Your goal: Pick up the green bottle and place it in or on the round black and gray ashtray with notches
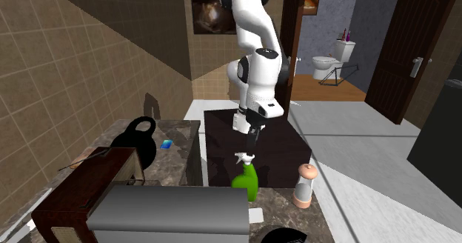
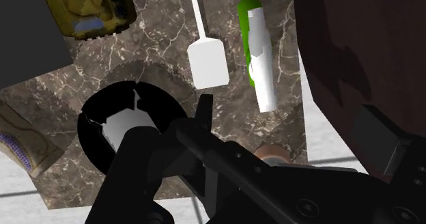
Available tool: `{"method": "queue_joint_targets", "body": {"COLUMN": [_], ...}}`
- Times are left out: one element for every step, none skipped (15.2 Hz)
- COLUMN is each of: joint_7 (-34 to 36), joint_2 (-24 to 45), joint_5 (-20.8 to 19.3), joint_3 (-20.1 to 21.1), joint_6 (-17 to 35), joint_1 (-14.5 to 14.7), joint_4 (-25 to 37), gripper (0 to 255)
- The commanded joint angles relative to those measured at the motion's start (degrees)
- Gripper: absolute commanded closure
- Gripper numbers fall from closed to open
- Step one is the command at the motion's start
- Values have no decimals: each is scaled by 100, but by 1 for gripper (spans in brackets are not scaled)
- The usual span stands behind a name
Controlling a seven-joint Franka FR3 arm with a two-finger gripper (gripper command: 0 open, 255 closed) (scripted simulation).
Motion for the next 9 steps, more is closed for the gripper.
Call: {"method": "queue_joint_targets", "body": {"joint_7": [-317, -330, -344, -361, -380, -401, -425, -441, -440], "joint_2": [308, 402, 498, 595, 695, 798, 902, 963, 962], "joint_5": [16, 30, 45, 64, 87, 115, 147, 168, 167], "joint_3": [-124, -145, -167, -190, -212, -233, -254, -265, -264], "joint_6": [377, 486, 596, 706, 816, 927, 1038, 1103, 1103], "joint_1": [87, 94, 102, 113, 124, 136, 150, 157, 156], "joint_4": [0, -17, -31, -45, -56, -67, -76, -80, -81], "gripper": [0, 0, 0, 0, 0, 0, 0, 0, 0]}}
